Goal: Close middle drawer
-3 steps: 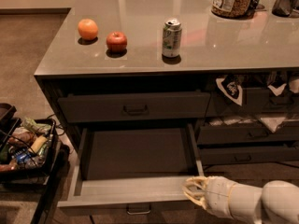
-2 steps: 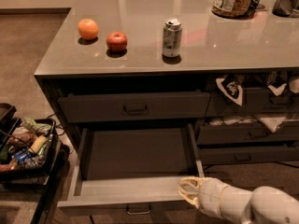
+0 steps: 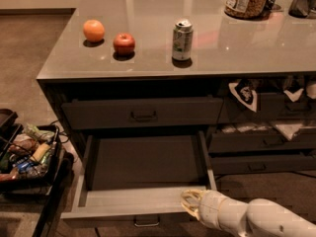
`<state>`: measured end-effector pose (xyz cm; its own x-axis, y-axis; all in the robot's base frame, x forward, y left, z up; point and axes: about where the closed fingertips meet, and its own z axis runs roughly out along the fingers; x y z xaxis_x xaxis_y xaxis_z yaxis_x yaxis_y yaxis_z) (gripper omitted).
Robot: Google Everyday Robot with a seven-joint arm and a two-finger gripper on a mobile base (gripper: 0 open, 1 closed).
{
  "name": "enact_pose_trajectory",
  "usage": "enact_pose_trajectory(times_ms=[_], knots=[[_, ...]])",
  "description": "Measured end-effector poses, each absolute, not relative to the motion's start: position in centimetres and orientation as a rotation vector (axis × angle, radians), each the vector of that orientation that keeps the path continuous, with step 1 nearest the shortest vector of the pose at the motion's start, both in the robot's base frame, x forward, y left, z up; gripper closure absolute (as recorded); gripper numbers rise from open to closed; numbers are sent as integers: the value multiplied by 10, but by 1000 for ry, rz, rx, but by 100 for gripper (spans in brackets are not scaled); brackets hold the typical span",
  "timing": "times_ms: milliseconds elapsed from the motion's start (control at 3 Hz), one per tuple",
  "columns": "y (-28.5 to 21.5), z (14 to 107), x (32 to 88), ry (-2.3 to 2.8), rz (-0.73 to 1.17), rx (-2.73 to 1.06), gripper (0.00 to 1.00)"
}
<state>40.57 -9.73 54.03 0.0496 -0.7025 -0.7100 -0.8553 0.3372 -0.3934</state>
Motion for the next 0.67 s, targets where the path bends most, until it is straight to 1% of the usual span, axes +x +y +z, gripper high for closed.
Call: enact_pose_trajectory(times_ms=[333, 667], knots=[[-91, 502, 409, 1759, 270, -1393, 100], [-83, 462, 401, 1821, 323, -1365, 100]])
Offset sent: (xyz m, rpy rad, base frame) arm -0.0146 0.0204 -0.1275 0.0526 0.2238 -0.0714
